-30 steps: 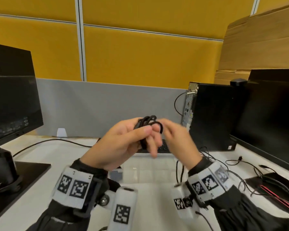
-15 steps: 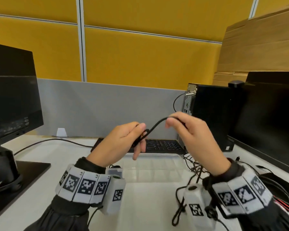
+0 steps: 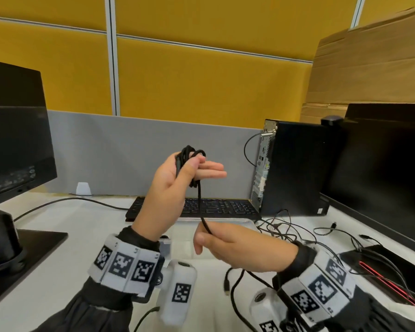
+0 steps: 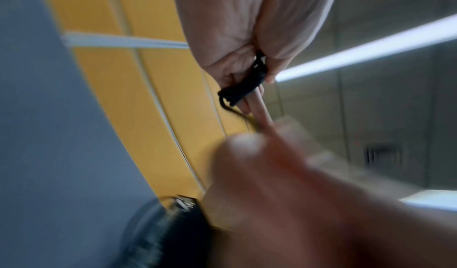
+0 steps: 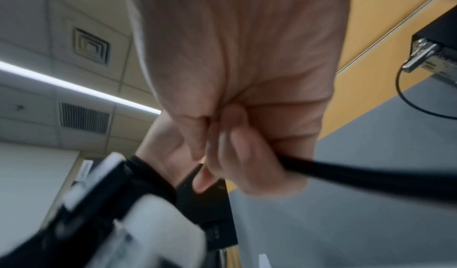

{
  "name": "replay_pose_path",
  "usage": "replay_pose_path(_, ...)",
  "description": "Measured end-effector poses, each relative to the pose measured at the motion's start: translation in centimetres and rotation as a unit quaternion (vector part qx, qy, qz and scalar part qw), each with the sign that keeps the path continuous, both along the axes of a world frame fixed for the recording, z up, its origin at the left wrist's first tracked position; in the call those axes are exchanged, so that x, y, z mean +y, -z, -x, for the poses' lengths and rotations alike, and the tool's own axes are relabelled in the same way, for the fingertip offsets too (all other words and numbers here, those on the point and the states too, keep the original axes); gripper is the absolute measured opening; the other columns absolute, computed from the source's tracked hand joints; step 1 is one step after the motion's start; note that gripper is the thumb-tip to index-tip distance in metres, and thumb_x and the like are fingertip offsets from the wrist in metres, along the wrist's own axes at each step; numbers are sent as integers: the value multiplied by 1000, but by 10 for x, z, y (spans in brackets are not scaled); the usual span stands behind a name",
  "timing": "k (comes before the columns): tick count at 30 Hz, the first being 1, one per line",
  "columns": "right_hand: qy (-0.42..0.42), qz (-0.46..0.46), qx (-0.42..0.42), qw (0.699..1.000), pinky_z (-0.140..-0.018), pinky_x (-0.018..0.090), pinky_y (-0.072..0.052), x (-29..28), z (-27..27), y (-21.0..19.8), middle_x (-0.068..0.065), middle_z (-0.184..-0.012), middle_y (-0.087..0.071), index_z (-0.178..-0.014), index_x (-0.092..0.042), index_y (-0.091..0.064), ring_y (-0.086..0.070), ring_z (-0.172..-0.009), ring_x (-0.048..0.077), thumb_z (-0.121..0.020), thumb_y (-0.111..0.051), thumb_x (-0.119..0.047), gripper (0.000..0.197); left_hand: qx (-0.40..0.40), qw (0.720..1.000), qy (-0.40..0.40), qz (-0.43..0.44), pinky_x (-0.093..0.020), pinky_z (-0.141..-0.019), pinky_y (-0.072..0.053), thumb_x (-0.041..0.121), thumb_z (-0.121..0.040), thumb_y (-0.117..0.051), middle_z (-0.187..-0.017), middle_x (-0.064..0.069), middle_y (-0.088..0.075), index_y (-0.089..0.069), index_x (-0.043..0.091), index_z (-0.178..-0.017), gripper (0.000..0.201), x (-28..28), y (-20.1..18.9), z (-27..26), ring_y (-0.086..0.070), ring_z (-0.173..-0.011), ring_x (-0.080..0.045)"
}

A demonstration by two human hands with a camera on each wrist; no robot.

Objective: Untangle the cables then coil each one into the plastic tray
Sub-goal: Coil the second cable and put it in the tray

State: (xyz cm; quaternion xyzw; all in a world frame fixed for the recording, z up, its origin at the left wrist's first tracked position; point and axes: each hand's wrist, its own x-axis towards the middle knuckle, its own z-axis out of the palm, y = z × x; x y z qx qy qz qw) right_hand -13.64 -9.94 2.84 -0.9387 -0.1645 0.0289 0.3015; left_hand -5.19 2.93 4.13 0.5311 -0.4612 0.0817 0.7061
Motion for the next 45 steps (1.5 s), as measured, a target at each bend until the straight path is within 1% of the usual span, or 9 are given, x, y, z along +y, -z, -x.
replay_pose_path(4, -6, 12, 36, 999, -55, 22, -44, 0, 9, -15, -10, -57, -42, -90, -18, -50, -43, -43, 2, -101, -35, -27, 21, -174, 955, -165, -175, -19, -77, -46, 32, -99, -35, -87, 8, -71, -51, 17, -96, 22, 0, 12, -7, -65, -84, -2)
replay_pose_path(7, 14, 3, -1, 1000, -54, 18, -43, -15, 8, -28, -10, -51, -43, -85, -16, -51, -44, -45, 4, -100, -39, -24, 20, -220, 902, -226, -296, -38, -59, -46, 38, -98, -34, -68, -1, -61, -45, 14, -83, 31, 6, 15, -16, -57, -60, -15)
replay_pose_path(13, -20, 80, 69, 994, -65, 18, -45, -25, 0, -11, -8, -66, -60, -92, -17, -60, -54, -59, 8, -96, -48, -18, 12, -321, 834, -335, -298, -27, -43, -25, 50, -91, -31, -46, 6, -34, -37, 18, -68, 40, 8, 18, -26, -37, -42, -17)
replay_pose_path(16, -18, 112, 123, 986, -64, 16, -43, -26, -4, 0, -9, -71, -62, -88, -21, -62, -50, -58, 5, -95, -50, -28, 16, -325, 822, -377, -276, -19, -39, -20, 46, -90, -40, -43, 6, -30, -35, 17, -64, 39, 10, 16, -28, -33, -37, -18)
replay_pose_path(22, 25, 144, 76, 986, -56, 8, -33, -43, -9, -2, -12, -69, -56, -79, -25, -63, -47, -55, -5, -94, -50, -41, 25, -272, 806, -460, -256, -17, -40, -16, 28, -92, -56, -43, 6, -27, -36, 16, -63, 38, 36, 11, -45, -30, -37, -20)
replay_pose_path(27, 59, 48, 117, 990, -40, 15, -38, -51, -10, -10, -3, -70, -59, -76, -19, -61, -46, -38, 6, -93, -55, -33, 23, -231, 804, -473, -277, -20, -41, -15, 24, -91, -58, -43, 7, -26, -37, 13, -60, 39, 38, 11, -48, -28, -37, -16)
replay_pose_path(31, 93, -72, 106, 987, -43, 19, -48, -52, -16, -8, 2, -69, -62, -85, -13, -61, -59, -42, 13, -93, -55, -30, 19, -205, 823, -456, -270, -24, -42, -17, 28, -93, -53, -44, 5, -26, -32, 15, -57, 44, 31, 9, -43, -28, -39, -10)
replay_pose_path(37, 154, -195, -87, 965, -43, 20, -45, -50, -27, -10, 1, -62, -59, -81, -10, -60, -54, -42, 11, -93, -54, -27, 22, -115, 863, -372, -322, -41, -58, -38, 39, -95, -45, -66, -24, -57, -54, -6, -72, 51, 19, 13, -40, -54, -63, -35)
replay_pose_path(45, 256, -326, -415, 810, -43, 18, -34, -67, -44, -53, -4, -49, -42, -70, -17, -55, -40, -40, 9, -97, -48, -24, 29, -168, 814, -262, -490, -27, -48, -26, 40, -96, -44, -53, 0, -38, -37, 13, -59, 46, -26, 35, -8, -35, -48, -13)
